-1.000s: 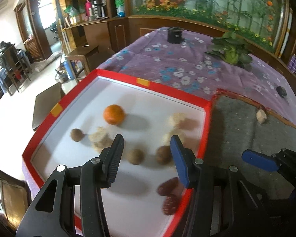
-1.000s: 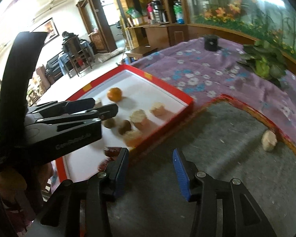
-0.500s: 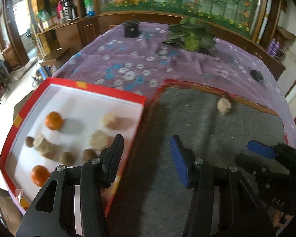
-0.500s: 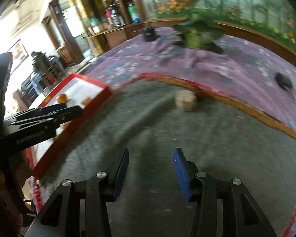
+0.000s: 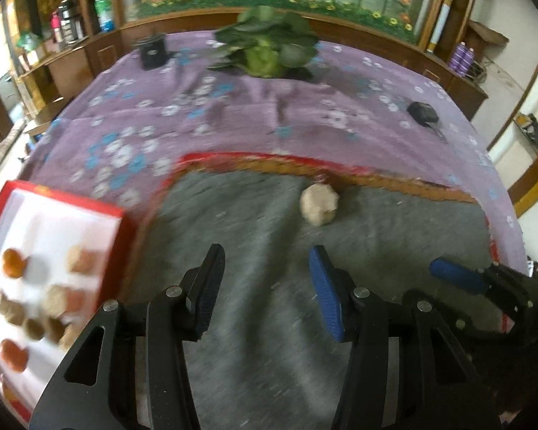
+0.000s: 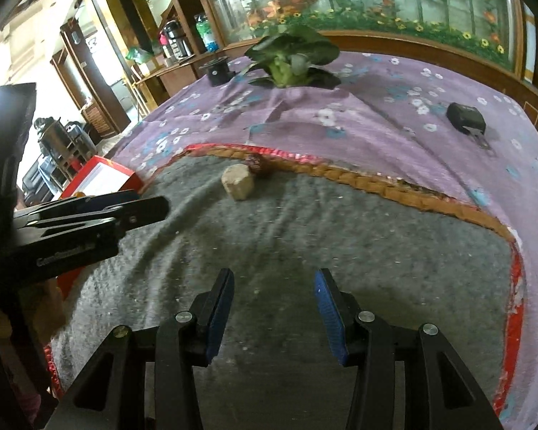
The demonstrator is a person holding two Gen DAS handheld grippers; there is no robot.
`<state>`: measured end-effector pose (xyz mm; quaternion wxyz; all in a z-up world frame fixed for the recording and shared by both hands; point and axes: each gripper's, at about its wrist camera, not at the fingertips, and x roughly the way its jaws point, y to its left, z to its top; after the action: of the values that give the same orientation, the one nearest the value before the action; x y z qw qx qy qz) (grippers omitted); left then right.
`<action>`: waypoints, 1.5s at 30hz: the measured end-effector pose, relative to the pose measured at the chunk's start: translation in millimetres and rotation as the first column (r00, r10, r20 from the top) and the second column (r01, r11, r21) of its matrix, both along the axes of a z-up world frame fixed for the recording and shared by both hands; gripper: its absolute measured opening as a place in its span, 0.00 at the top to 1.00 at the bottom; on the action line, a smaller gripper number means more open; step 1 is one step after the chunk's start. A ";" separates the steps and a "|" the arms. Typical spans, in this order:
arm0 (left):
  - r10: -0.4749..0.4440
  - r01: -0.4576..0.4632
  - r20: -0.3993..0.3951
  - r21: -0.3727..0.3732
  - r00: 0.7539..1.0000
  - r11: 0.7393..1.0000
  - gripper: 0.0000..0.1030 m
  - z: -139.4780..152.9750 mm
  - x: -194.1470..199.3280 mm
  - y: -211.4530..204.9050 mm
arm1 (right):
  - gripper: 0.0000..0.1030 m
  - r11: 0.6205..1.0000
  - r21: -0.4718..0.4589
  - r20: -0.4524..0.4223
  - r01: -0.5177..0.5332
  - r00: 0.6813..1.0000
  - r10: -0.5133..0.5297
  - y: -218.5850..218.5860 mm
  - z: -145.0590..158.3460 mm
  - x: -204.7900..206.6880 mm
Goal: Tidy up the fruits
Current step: 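Move both open grippers back over the felt toward the last block and date, then grasp the beige hexagonal block with the left gripper while the right grasps the dark red date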
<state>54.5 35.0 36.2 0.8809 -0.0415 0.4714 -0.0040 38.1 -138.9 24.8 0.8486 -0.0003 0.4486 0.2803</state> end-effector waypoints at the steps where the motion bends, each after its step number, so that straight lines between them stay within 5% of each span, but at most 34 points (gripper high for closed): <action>1: -0.013 0.013 -0.005 -0.004 1.000 1.000 0.52 -2.1 6.2 -5.1 | 0.56 1.000 0.001 0.001 0.002 1.000 -0.002 -1.8 0.2 0.7; 14: -0.031 0.032 -0.027 0.013 0.999 0.999 0.53 -25.8 52.2 -26.5 | 0.55 1.000 -0.024 0.004 -0.012 1.000 0.012 -5.6 1.4 22.6; 21: -0.078 0.078 -0.011 -0.019 0.997 0.997 0.73 -17.9 43.1 -17.9 | 0.55 0.998 -0.032 0.027 -0.059 0.998 0.060 13.2 2.6 40.4; 28: -0.059 0.058 -0.014 -0.020 0.998 0.998 0.73 -8.7 26.2 -5.6 | 0.55 0.978 -0.154 0.087 -0.144 0.984 0.158 49.1 -1.3 55.8; 36: -0.006 0.006 0.018 -0.006 1.000 1.000 0.73 5.6 0.6 24.1 | 0.56 0.959 -0.162 0.112 -0.234 0.961 0.253 76.2 -1.5 68.7; 41: 0.020 -0.021 0.036 0.014 0.999 1.000 0.73 11.6 -10.4 33.0 | 0.77 0.944 -0.203 0.095 -0.262 0.954 0.285 94.0 -7.9 83.9; 45: 0.030 -0.030 0.034 0.009 0.999 0.999 0.73 10.6 -13.9 36.4 | 0.81 0.948 -0.202 0.073 -0.246 0.962 0.265 87.0 -2.4 76.6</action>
<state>40.6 71.4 46.8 0.8889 -0.0443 0.4558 0.0109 114.8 -52.0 22.4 0.8225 -0.1536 0.4268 0.3431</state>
